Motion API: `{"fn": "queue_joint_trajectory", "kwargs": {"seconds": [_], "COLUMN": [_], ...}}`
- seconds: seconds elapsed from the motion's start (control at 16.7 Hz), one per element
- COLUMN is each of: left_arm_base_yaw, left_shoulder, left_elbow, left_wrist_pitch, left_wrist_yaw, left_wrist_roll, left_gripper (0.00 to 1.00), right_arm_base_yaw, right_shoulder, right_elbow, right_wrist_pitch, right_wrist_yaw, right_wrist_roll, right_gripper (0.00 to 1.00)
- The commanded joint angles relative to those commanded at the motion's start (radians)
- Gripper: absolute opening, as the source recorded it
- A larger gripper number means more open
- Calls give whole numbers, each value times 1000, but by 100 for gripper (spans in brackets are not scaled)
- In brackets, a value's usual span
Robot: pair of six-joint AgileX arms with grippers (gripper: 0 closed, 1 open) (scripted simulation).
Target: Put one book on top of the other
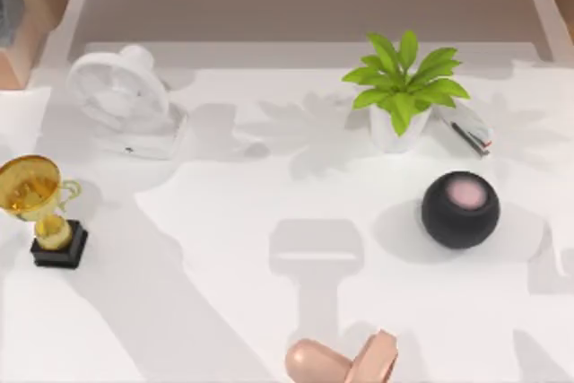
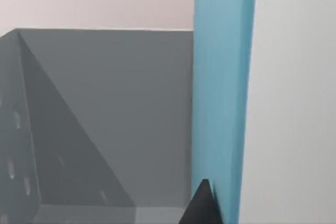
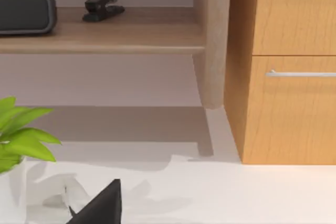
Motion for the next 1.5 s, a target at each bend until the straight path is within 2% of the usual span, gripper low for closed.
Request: {"fn": "queue_joint_trajectory", "kwargs": {"seconds": [0.12,0.18,1.2,1.38,1.5], "left_arm_base_yaw": [0,0,7,13,31], "left_shoulder": [0,0,-43,-80,-128], "left_elbow": [0,0,-25,-44,-72], "left_wrist_pitch": [0,0,-16,-22,-31], "left_wrist_yaw": [0,0,7,24,44], "left_wrist_roll": [0,0,3,65,159], "left_gripper": [2,0,0,0,0], "right_arm_base_yaw": [0,0,0,0,0], "right_shoulder": [0,0,0,0,0], "right_elbow": [0,0,0,0,0], "right_wrist_pitch": [0,0,0,0,0], "right_wrist_yaw": [0,0,0,0,0], "right_wrist_roll": [0,0,0,0,0], "right_gripper": [100,100,100,100,100]}}
